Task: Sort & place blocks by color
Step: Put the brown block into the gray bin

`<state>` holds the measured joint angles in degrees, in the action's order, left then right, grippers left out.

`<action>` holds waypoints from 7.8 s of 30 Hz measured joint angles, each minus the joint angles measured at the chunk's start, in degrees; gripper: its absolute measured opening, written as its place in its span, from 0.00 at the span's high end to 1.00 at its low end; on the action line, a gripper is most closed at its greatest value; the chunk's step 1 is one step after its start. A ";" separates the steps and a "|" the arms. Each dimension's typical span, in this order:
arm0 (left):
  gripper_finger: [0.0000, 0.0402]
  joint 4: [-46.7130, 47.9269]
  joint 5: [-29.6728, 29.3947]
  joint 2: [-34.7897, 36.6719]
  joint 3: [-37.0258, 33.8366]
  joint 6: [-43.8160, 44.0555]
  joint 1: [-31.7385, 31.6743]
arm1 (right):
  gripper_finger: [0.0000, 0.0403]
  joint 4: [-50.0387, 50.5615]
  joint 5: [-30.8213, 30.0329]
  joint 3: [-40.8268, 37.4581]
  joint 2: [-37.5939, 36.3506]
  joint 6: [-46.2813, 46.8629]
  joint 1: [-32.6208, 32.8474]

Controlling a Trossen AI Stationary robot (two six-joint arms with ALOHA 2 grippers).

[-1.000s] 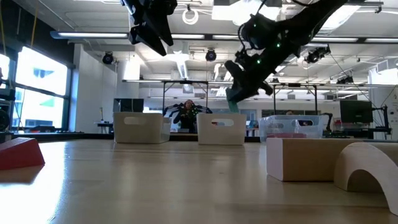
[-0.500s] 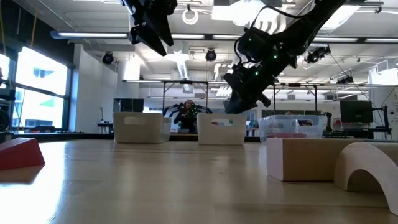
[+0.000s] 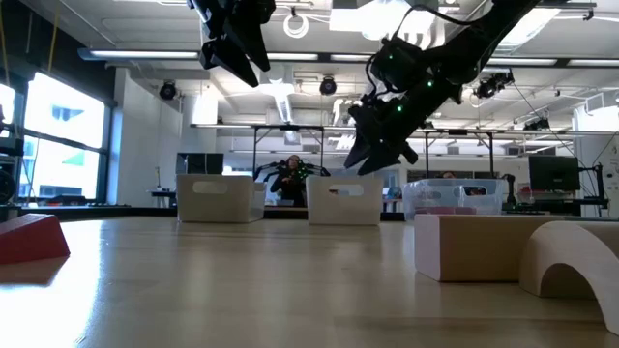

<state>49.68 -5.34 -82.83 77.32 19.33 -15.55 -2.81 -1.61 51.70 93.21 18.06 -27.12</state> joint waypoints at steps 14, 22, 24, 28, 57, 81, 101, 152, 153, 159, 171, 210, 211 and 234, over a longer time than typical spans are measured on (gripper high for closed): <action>0.46 6.44 -2.23 -0.02 0.00 0.00 0.02 | 0.51 0.97 3.75 0.00 -12.85 -2.05 9.40; 0.46 7.09 -2.82 -0.04 0.00 0.00 0.00 | 0.51 1.95 6.36 0.00 -14.69 -1.44 21.04; 0.46 7.09 -2.82 -0.04 0.00 0.00 0.00 | 0.51 2.07 6.27 0.00 -14.69 -1.49 24.59; 0.46 7.10 -2.81 -0.33 -0.01 0.00 0.00 | 0.51 2.17 6.19 0.00 -14.67 -1.09 31.47; 0.46 7.05 -2.78 -0.33 -0.02 1.14 1.02 | 0.51 6.05 -4.67 -0.02 -5.31 8.91 57.09; 0.46 6.91 -2.82 -0.33 -0.02 1.73 1.05 | 0.51 5.20 -3.71 -0.02 5.54 8.88 58.69; 0.46 6.59 -2.84 -0.31 -0.02 1.55 1.05 | 0.51 6.00 -4.11 -0.02 6.53 8.46 58.69; 0.46 6.15 -2.76 -0.31 0.00 -7.50 1.08 | 0.75 6.94 -7.16 -0.07 3.98 5.43 45.74; 0.46 6.11 -2.75 -0.31 0.00 -9.03 1.20 | 0.75 7.30 -7.18 -0.07 3.39 4.62 44.82; 0.46 5.96 -1.39 -0.31 0.02 -17.11 1.36 | 0.75 7.75 -7.25 -0.07 -0.69 -1.52 38.36; 0.46 -1.29 3.63 -0.31 0.02 -20.02 1.33 | 0.75 6.79 -5.73 -0.04 -9.46 -8.13 28.42; 0.46 -24.64 2.41 -0.26 0.02 -16.05 1.42 | 0.75 -4.98 16.83 0.00 -18.76 -16.89 13.28; 0.46 -24.65 2.81 -0.26 0.02 -16.00 1.37 | 0.75 -5.20 17.19 0.00 -18.76 -17.35 13.20; 0.48 -33.63 5.82 -0.33 0.02 -14.99 1.33 | 0.75 -12.89 21.81 0.00 -18.74 -20.92 12.53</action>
<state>16.05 0.48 -83.15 77.34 4.34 -14.22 -15.70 20.21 51.70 74.48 -2.85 -14.59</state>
